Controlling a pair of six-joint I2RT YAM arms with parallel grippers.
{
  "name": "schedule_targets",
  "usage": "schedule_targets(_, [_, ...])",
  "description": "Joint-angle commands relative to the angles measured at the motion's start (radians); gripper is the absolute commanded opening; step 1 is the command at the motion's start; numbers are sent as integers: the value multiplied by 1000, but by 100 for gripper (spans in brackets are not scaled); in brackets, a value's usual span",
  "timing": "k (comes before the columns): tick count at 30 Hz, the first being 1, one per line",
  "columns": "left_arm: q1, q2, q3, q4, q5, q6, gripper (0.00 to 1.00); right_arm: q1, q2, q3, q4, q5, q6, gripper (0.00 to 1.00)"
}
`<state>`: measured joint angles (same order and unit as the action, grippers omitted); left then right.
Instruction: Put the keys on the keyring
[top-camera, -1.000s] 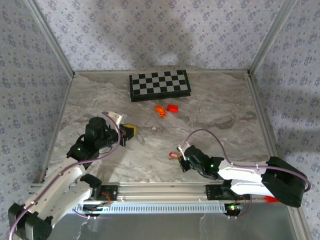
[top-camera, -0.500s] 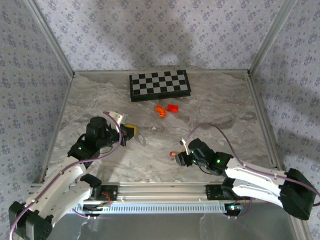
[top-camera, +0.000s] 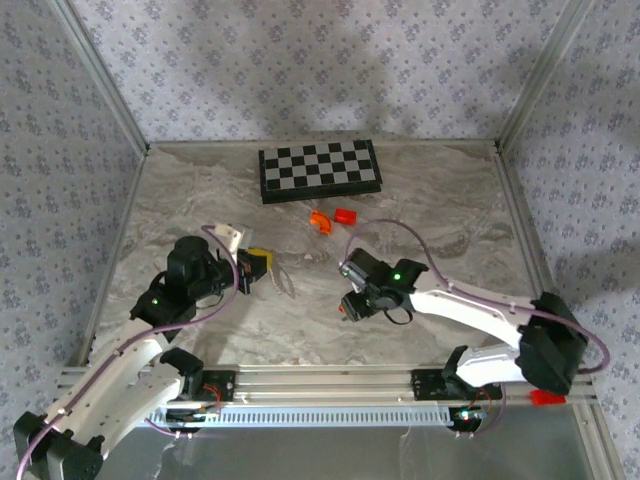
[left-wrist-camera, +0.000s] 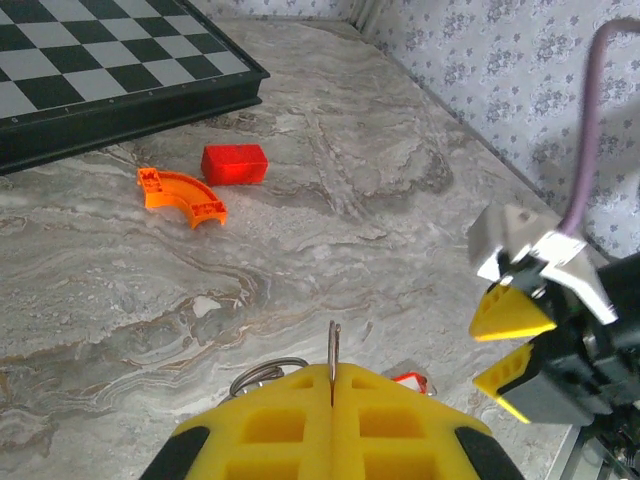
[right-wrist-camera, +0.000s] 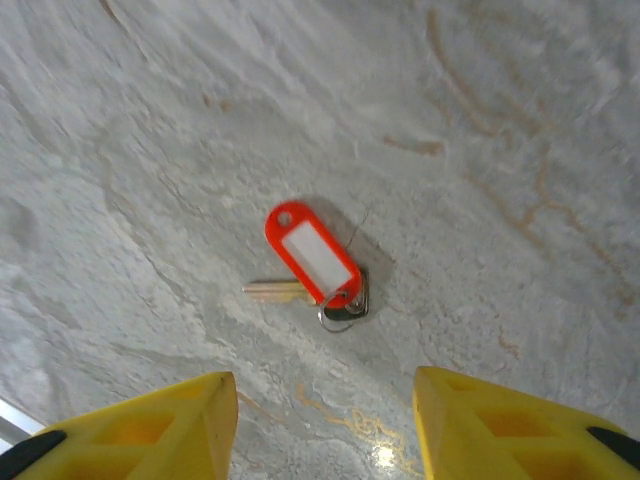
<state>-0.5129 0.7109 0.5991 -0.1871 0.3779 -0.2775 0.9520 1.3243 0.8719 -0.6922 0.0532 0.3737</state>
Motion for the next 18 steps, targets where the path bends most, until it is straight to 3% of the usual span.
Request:
schedule_targets(1, [-9, -13, 19, 11, 14, 14, 0, 20, 65, 44, -72, 7, -7, 49])
schedule_targets(18, [-14, -13, 19, 11, 12, 20, 0, 57, 275, 81, -44, 64, -10, 44])
